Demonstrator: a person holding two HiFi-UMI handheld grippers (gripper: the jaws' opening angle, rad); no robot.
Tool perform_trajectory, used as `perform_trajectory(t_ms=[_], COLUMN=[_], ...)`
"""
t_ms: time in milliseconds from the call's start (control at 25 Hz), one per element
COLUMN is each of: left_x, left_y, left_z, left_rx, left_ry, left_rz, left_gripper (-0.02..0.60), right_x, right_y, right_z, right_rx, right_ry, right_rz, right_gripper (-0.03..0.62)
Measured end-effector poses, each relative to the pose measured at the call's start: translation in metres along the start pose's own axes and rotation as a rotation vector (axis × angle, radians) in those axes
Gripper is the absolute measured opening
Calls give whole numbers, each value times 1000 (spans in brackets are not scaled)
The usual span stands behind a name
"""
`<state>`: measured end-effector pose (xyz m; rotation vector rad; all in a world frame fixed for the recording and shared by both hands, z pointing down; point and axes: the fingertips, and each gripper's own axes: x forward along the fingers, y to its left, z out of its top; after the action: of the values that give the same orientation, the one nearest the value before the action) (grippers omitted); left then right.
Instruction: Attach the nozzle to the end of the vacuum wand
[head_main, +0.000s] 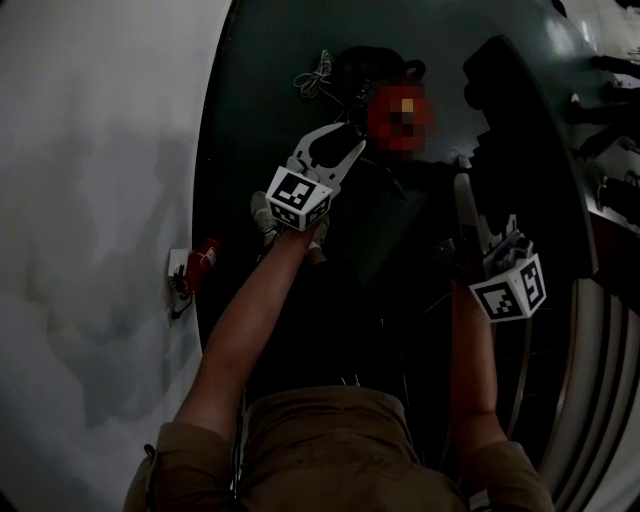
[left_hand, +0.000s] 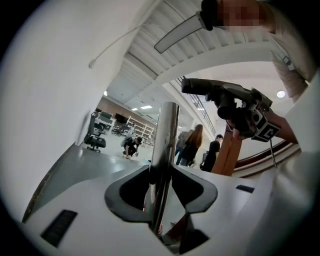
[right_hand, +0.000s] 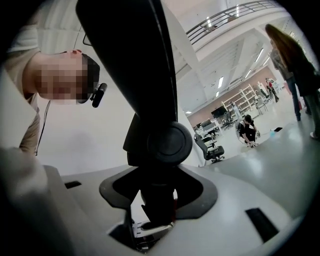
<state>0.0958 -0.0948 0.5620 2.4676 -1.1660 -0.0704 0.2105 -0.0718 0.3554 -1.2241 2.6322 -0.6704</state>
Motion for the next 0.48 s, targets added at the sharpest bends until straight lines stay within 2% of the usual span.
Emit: perform_trajectory(t_ms=[280,480], left_x=[56,79], left_y=[-104,-157], left_z=[-8,-19], left_rx=[180,254], left_ry=[58,96], left_rz=[-197,-294], left_gripper=[144,144], right_x=[-34,-56], right_y=[-30,-50], right_z=[19,30], right_rx=[-29,-61], right_ry=[-30,-25], right_rz=[-85,-133], right_gripper=[192,192])
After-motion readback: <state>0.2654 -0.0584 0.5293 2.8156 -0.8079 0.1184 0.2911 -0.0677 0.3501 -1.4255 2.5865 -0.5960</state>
